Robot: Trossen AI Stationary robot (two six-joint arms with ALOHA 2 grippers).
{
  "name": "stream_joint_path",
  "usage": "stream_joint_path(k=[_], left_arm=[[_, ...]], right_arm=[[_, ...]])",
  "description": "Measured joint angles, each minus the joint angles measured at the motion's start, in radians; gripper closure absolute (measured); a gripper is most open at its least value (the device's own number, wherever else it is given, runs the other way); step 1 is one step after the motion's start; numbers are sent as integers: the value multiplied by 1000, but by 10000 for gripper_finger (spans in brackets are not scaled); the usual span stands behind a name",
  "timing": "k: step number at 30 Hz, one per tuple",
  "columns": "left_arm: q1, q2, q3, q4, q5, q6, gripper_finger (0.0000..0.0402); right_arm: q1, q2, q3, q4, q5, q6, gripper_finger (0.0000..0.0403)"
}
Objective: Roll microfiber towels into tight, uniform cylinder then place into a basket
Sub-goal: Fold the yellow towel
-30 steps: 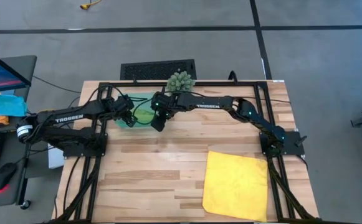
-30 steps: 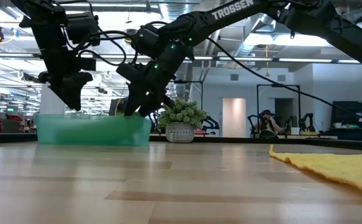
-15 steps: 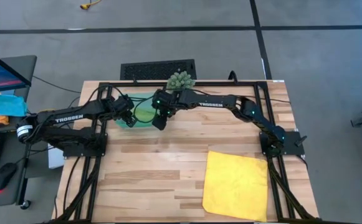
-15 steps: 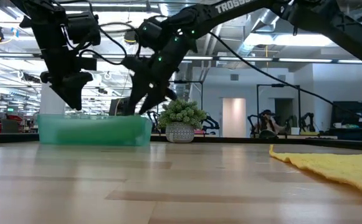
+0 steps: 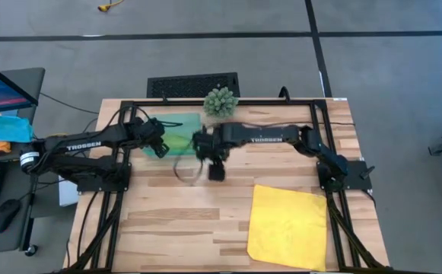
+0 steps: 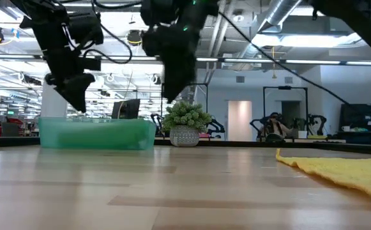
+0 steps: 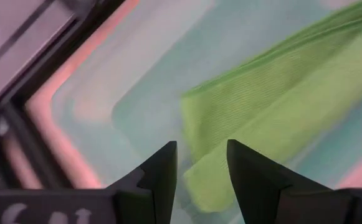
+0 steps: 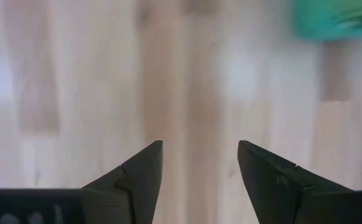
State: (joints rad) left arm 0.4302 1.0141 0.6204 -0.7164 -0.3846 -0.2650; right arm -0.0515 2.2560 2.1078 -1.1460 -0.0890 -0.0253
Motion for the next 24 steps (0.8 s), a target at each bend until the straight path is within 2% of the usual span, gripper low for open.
stream_joint_path(k=[5,9,14,17,21,24], left_arm=[[-100,-32,0,74,0,11,272],[-189,-51,0,129,0,11,272],[-318,-51,-1,185,-3,1,272],[-403,-52,-1,223,-44,-19,272],[-510,-52,-1,285,-119,-40,272],[-577,-52,-1,331,-131,-43,272]], right_arm=[[107,-9,-2,-142,15,-88,173],[174,-9,-2,-233,16,-89,173],[243,-9,-2,-263,16,-76,173],[273,-11,-2,-286,22,-39,173],[308,-22,-2,-299,112,11,173],[332,-21,-2,-343,186,58,173]])
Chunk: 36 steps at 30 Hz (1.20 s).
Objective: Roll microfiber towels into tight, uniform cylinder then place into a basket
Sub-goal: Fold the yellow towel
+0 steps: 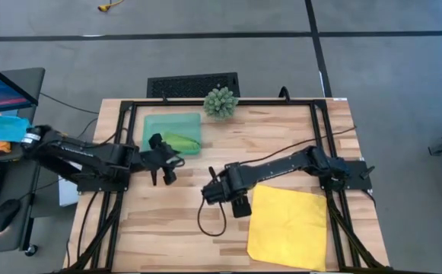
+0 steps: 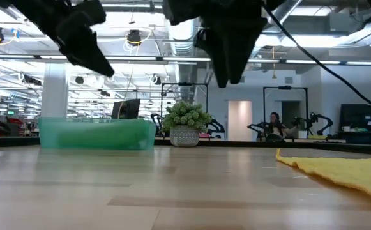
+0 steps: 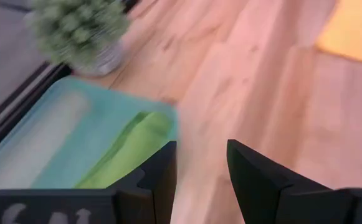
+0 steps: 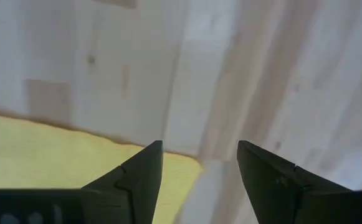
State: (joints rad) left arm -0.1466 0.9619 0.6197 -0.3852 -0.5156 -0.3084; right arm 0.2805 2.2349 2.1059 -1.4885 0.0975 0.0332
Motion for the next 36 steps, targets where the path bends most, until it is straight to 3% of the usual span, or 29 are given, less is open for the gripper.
stream_joint_path(k=[5,14,22,31,36], left_arm=[[-78,1,0,61,-5,1,272],[-132,55,-1,195,-17,24,272],[-128,102,0,324,-7,108,272],[-122,101,0,359,-15,139,272],[-121,101,0,358,-9,131,272]], right_arm=[[37,0,0,-40,126,63,173],[97,-1,-26,-72,248,134,173],[107,-170,-406,111,241,224,173],[170,-523,-827,445,234,493,173],[200,-612,-974,579,241,684,173]])
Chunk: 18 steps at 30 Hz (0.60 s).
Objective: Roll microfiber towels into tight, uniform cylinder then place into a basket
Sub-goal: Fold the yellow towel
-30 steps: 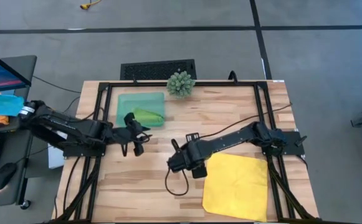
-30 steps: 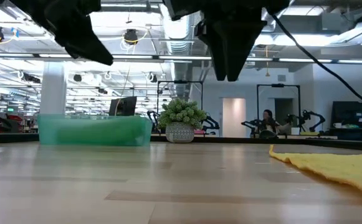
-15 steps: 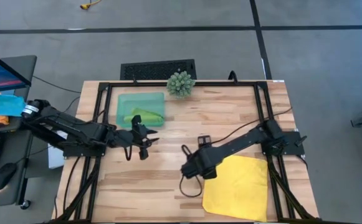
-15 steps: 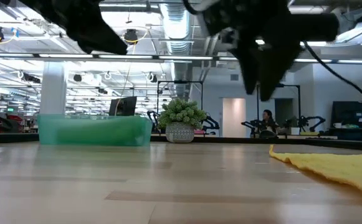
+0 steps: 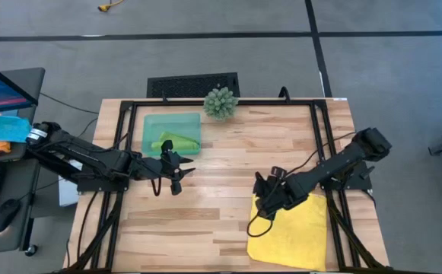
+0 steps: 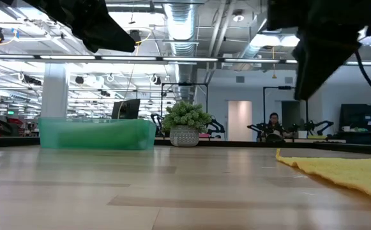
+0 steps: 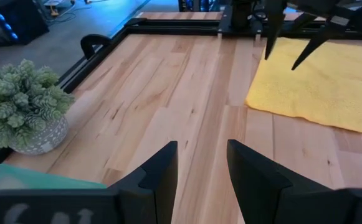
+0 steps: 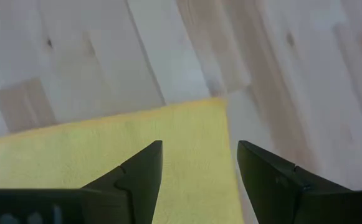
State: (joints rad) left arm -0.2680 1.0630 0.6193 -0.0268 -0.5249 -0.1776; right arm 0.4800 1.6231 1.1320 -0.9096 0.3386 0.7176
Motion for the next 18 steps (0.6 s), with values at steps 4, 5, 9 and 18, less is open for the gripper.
stream_joint_path(k=[4,5,9,18], left_arm=[[0,0,0,0,1,0,272],[0,0,0,0,1,0,272],[0,0,0,0,1,0,272],[0,0,0,-7,5,-1,272]], right_arm=[[25,1,-60,51,2,77,173],[28,1,-75,66,1,87,173],[27,35,-97,98,3,95,173],[-17,163,-94,188,27,84,173]])
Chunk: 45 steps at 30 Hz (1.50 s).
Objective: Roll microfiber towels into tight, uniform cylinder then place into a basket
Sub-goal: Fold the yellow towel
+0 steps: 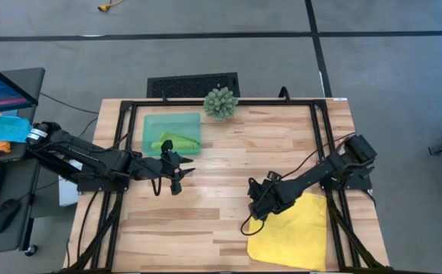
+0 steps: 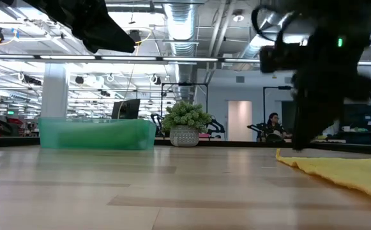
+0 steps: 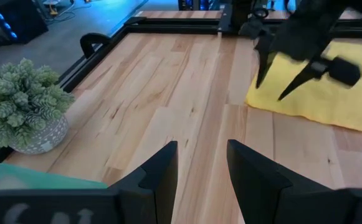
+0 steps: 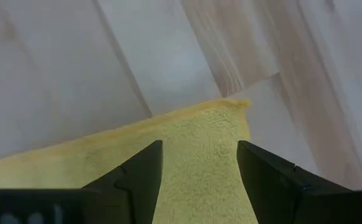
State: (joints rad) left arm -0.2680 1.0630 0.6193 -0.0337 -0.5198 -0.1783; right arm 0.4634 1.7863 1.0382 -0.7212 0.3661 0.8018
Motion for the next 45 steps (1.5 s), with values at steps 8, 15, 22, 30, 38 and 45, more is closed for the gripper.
stream_joint_path(k=[8,15,22,30,38,45], left_arm=[[0,0,0,-7,0,9,272],[0,0,0,-6,0,9,272],[0,0,0,-6,0,2,272],[0,0,0,-10,0,3,272],[0,0,0,-19,2,2,272],[1,0,0,-21,8,1,272]], right_arm=[[-31,63,6,6,-26,37,216],[-91,68,1,156,-25,-72,300],[-227,69,-1,333,-74,-263,365],[-337,97,7,418,-171,-314,388],[-252,33,59,297,-128,-304,388],[-91,-6,60,95,-107,-130,392]])
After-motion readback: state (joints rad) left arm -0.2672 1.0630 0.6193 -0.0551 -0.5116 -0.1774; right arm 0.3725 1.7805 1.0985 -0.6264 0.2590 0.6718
